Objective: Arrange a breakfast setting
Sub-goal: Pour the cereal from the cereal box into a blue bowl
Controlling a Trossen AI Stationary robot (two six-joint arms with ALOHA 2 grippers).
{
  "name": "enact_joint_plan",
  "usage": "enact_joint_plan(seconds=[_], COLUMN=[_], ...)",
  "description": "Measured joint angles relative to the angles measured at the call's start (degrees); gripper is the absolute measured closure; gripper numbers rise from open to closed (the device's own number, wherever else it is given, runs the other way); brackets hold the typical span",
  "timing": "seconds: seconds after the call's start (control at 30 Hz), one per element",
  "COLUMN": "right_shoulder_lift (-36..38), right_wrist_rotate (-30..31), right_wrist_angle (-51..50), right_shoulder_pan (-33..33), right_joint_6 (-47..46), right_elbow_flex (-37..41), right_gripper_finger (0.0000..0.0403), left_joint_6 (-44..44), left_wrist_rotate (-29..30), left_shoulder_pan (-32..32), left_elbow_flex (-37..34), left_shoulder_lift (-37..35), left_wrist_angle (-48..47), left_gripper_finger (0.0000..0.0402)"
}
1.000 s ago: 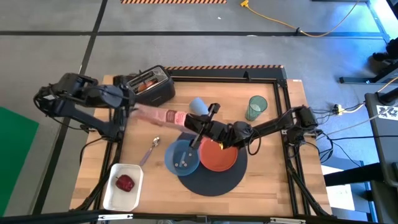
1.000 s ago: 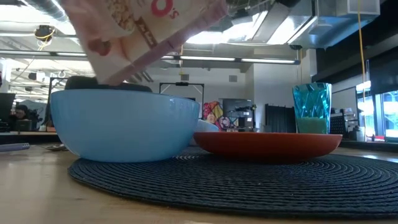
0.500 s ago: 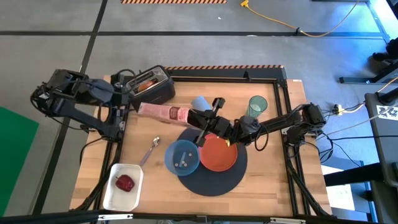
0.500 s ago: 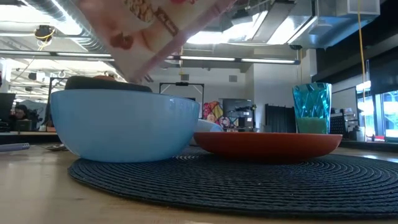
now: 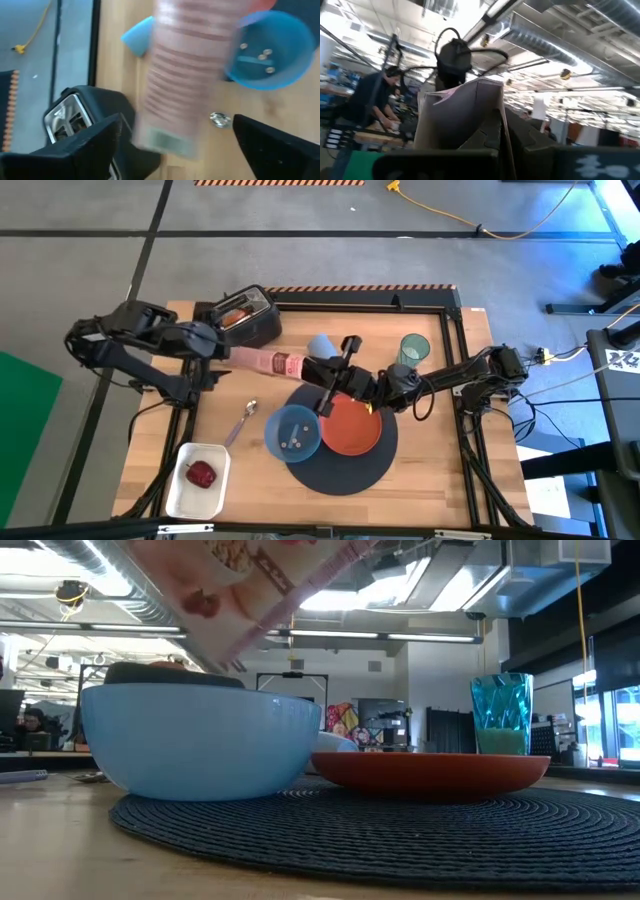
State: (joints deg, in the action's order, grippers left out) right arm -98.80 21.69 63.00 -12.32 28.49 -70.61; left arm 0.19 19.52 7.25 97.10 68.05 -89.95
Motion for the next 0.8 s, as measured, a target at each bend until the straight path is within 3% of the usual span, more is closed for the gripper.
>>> enact_joint_plan(seconds=[0.13,0.27,0.4,0.8], right_shoulder_lift=[0.0,0.0,0.0,0.0], right_wrist_rotate=[-0.7,-1.4,-2.4,-4.5], right_wrist_angle=[-0.2,-0.1,-0.3,-0.9], right_shoulder_pan=[0.0,0.0,0.0,0.0], right_joint_6=[0.0,0.2,0.3,-1.1], right_elbow_flex=[-0.5,-1.6,-2.5,-3.0], right_gripper_finger=[0.0403,0.0403,0.0403,0.0403], left_joint_6=[0.0,0.3,0.3,0.4], left_wrist_rotate=[1.9,-0.3,-3.7,-1.1], left_shoulder_pan=[0.0,0.0,0.0,0.0], left_elbow_flex=[0.0,0.0,0.0,0.0], left_shoulder_lift=[1.9,3.0,3.3,3.3], left_wrist_angle=[0.0,0.0,-0.1,-0.3], left_gripper_finger=[0.0003,0.0014,0.0051,0.0187])
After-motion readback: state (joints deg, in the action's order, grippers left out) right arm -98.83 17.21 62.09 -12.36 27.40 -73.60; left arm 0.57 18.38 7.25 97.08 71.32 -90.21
